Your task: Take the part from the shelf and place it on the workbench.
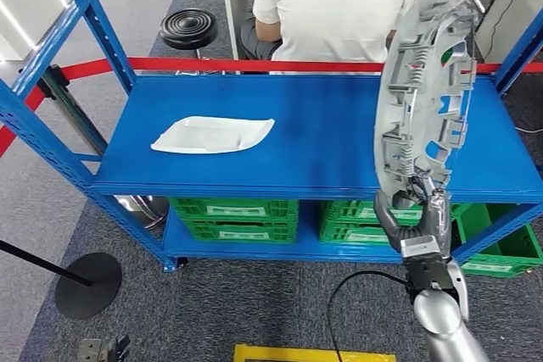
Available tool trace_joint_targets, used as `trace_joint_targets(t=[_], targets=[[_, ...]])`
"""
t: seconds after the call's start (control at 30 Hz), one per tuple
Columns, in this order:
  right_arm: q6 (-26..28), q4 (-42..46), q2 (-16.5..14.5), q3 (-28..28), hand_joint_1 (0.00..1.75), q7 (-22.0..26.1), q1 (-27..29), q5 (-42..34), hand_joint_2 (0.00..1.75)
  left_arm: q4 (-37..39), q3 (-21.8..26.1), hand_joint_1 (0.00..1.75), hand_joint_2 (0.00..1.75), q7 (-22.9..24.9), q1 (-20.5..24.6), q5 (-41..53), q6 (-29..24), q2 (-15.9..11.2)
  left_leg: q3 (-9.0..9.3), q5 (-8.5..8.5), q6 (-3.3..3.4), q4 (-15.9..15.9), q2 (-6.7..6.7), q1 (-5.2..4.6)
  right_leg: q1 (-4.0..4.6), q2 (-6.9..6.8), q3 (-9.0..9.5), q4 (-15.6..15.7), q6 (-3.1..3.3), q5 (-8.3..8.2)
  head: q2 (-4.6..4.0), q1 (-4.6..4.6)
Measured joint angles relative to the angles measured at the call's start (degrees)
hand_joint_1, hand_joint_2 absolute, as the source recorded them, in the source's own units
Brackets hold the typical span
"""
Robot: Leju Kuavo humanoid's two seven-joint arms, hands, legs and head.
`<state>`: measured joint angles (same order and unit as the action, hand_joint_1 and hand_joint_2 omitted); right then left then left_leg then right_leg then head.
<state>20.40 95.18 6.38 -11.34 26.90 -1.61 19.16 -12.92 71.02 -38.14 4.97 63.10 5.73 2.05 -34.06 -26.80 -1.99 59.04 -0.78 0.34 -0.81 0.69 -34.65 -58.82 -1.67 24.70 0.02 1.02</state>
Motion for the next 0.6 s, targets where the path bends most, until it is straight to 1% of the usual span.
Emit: trace_joint_targets(t=[0.03,0.1,0.13,0.17,0.2,0.23,0.27,0.3,0.33,0.37,0.4,0.43,0.47,0.5,0.53,0.6], targets=[[-0.74,1.32,-0.2,0.01,1.75,1.41,0.45,-1.86,1.75,0.0,0.0,0.0,0.0,0.01,0.04,0.0,0.11,0.02,-1.28,-1.68,-0.26,2.77,0.08,0.02,-0.03,-0.03,0.0,0.04,0.28,-0.01,0.0,-0.1],[-3.88,4.43,-0.77,0.01,1.75,5.06,1.59,-7.15,1.75,0.0,0.03,0.0,0.0,0.05,0.05,-0.12,0.55,0.02,-5.03,-5.4,-0.54,10.67,0.13,0.04,0.06,-0.1,-0.04,0.03,0.6,0.05,0.0,-0.26],[-6.1,6.24,-1.17,-0.04,1.75,6.82,2.26,-10.11,1.75,0.0,0.06,0.0,0.0,0.08,0.0,-0.26,0.85,0.03,-6.51,-6.3,-0.56,13.68,0.13,0.04,0.11,-0.12,-0.03,0.03,0.65,0.08,0.0,-0.27],[-8.59,8.22,-1.59,-0.19,1.75,8.27,2.88,-13.01,1.75,0.0,0.11,0.0,0.0,0.11,-0.05,-0.43,1.14,0.06,-7.12,-6.04,-0.49,14.79,0.13,0.03,0.17,-0.12,0.0,0.02,0.68,0.1,0.0,-0.31],[-11.14,10.26,-2.0,-0.47,1.75,9.28,3.38,-15.51,1.75,0.0,0.2,0.0,0.0,0.13,-0.08,-0.59,1.38,0.08,-6.64,-4.64,-0.33,13.59,0.13,0.02,0.22,-0.11,0.05,0.02,0.69,0.11,0.0,-0.32],[-13.76,12.32,-2.34,-0.91,1.75,9.87,3.76,-17.61,1.75,0.0,0.31,0.0,0.0,0.13,-0.09,-0.73,1.59,0.08,-5.14,-2.52,-0.08,10.45,0.14,0.0,0.27,-0.09,0.13,0.02,0.68,0.12,0.0,-0.34],[-16.37,14.31,-2.61,-1.47,1.75,10.16,4.05,-19.41,1.75,0.0,0.44,0.0,0.0,0.14,-0.08,-0.83,1.74,0.06,-3.18,-0.38,0.23,6.47,0.14,-0.06,0.3,-0.06,0.18,0.02,0.64,0.12,-0.01,-0.36],[-19.25,16.26,-2.79,-2.15,1.75,10.23,4.31,-21.1,1.75,0.0,0.56,0.0,0.0,0.16,-0.05,-0.91,1.87,0.03,-1.35,1.09,0.5,2.69,0.15,-0.13,0.43,-0.01,0.14,-0.11,0.53,0.11,-0.01,-0.35],[-22.31,17.98,-2.9,-2.86,1.75,10.22,4.53,-22.79,1.75,0.0,0.65,0.0,0.0,0.21,-0.02,-0.97,1.97,-0.01,-0.13,1.85,0.7,0.09,0.14,-0.2,0.53,0.03,0.02,-0.21,0.34,0.05,0.0,-0.33],[-25.71,19.42,-2.96,-3.63,1.75,10.16,4.73,-24.51,1.75,0.0,0.71,0.0,0.0,0.29,-0.02,-1.02,2.02,-0.04,0.38,1.98,0.85,-1.18,0.12,-0.29,0.58,0.06,-0.13,-0.27,0.08,-0.07,0.0,-0.33],[-29.45,20.7,-2.97,-4.51,1.75,10.1,4.95,-26.23,1.75,0.0,0.77,0.0,0.0,0.39,-0.05,-1.06,2.03,-0.07,0.44,1.91,0.96,-1.58,0.09,-0.36,0.62,0.09,-0.22,-0.26,-0.22,-0.21,0.01,-0.32],[-32.97,21.74,-2.97,-5.42,1.75,10.06,5.22,-27.64,1.75,0.0,0.82,0.0,0.0,0.49,-0.11,-1.08,2.0,-0.09,0.35,2.06,1.21,-1.73,0.08,-0.27,0.55,0.06,-0.3,-0.2,-0.55,-0.25,0.01,-0.32],[-36.17,22.68,-2.97,-6.39,1.75,10.02,5.5,-28.75,1.75,0.0,0.87,0.0,0.0,0.61,-0.17,-1.08,1.93,-0.1,0.34,2.28,1.51,-1.92,0.09,-0.17,0.51,0.01,-0.43,-0.46,-0.85,0.17,0.0,-0.31],[-38.8,23.56,-2.97,-7.38,1.75,10.03,5.74,-29.53,1.75,0.0,0.91,0.0,0.0,0.76,-0.2,-1.07,1.8,-0.12,0.31,2.51,1.83,-2.11,0.11,-0.04,0.48,-0.05,-0.83,-1.54,-1.17,1.27,0.0,-0.19],[-40.77,24.33,-2.97,-8.33,1.75,10.06,5.92,-30.03,1.75,0.0,0.93,0.0,0.0,0.95,-0.21,-1.06,1.64,-0.12,0.23,2.74,2.11,-2.28,0.15,0.11,0.44,-0.1,-1.63,-3.74,-1.45,3.07,0.0,-0.06],[-43.62,25.42,-2.97,-10.14,1.75,10.13,6.23,-30.58,1.75,0.0,1.01,0.0,0.0,1.41,-0.23,-1.04,1.26,-0.17,-0.13,3.06,2.37,-2.27,0.2,0.12,0.34,-0.18,-4.09,-10.91,-1.89,7.57,0.0,0.2]])
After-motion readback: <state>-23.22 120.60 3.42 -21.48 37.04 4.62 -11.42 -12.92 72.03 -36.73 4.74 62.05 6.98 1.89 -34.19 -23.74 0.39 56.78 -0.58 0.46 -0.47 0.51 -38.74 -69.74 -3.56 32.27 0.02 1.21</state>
